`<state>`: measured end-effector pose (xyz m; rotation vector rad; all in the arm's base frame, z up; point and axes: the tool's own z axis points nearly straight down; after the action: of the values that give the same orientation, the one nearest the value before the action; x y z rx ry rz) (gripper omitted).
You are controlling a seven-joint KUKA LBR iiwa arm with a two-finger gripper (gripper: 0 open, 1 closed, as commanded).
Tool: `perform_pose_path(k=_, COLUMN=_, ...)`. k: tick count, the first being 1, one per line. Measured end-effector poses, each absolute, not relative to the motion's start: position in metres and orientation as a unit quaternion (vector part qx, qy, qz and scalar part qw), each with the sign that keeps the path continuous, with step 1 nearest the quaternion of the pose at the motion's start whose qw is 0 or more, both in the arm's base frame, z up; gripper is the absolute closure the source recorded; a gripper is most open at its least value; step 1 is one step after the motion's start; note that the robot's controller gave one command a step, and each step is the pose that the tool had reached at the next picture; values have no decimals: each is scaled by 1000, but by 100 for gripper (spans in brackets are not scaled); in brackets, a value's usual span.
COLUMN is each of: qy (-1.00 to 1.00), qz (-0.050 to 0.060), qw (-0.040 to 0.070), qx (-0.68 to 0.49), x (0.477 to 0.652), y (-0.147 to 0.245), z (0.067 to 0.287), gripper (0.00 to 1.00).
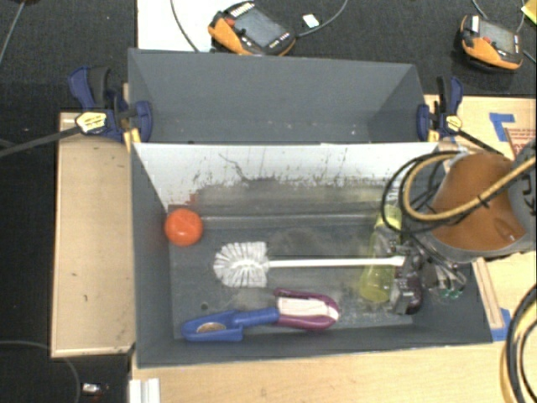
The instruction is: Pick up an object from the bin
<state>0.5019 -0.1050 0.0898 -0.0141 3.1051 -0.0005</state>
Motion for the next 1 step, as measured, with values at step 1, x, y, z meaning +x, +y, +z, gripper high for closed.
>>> perform_pose_path(k=1, qy=999, qz=-1, qw=34, qx=4, x=518, y=-101, z=109, gripper=100)
